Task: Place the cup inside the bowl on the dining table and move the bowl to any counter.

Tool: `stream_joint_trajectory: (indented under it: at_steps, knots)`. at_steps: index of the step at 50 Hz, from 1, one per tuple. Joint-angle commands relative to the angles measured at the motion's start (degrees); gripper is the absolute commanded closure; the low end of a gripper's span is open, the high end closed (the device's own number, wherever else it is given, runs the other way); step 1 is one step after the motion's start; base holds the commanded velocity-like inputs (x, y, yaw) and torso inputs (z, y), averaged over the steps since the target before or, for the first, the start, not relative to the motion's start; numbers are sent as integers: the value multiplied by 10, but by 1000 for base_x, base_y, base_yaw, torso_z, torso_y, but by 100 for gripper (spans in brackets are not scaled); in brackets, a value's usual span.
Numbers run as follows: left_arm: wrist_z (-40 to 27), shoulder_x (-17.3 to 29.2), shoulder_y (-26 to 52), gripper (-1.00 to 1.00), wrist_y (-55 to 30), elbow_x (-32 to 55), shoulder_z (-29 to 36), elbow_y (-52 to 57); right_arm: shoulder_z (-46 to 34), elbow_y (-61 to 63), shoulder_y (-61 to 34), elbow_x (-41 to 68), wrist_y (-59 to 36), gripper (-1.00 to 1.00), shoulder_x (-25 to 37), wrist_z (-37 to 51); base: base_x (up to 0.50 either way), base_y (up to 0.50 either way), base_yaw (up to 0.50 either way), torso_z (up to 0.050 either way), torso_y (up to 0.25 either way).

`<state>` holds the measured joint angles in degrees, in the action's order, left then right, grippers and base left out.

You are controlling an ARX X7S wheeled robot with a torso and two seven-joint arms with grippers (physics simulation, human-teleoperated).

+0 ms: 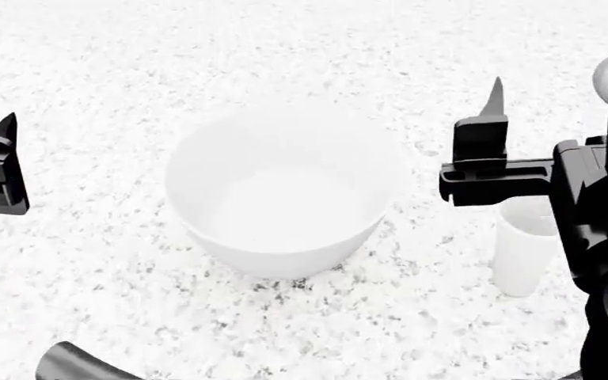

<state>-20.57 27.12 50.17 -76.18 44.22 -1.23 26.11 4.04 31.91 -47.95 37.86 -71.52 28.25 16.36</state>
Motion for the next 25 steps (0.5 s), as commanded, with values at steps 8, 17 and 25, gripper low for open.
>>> stream_joint_trajectory:
  at_steps: [8,17,25]
  knots:
    - [-12,6,6,-100,-21,20,-15,16,20,-3,7,12,-1,-100,8,-4,500,-153,0,0,2]
    - [-16,10,8,-100,-26,26,-19,16,25,4,10,20,-17,-100,11,3,283,-29,0,0,0]
    - [-20,11,2,-100,-21,23,-15,13,26,2,9,24,-20,-100,12,5,2,0,0,0,0]
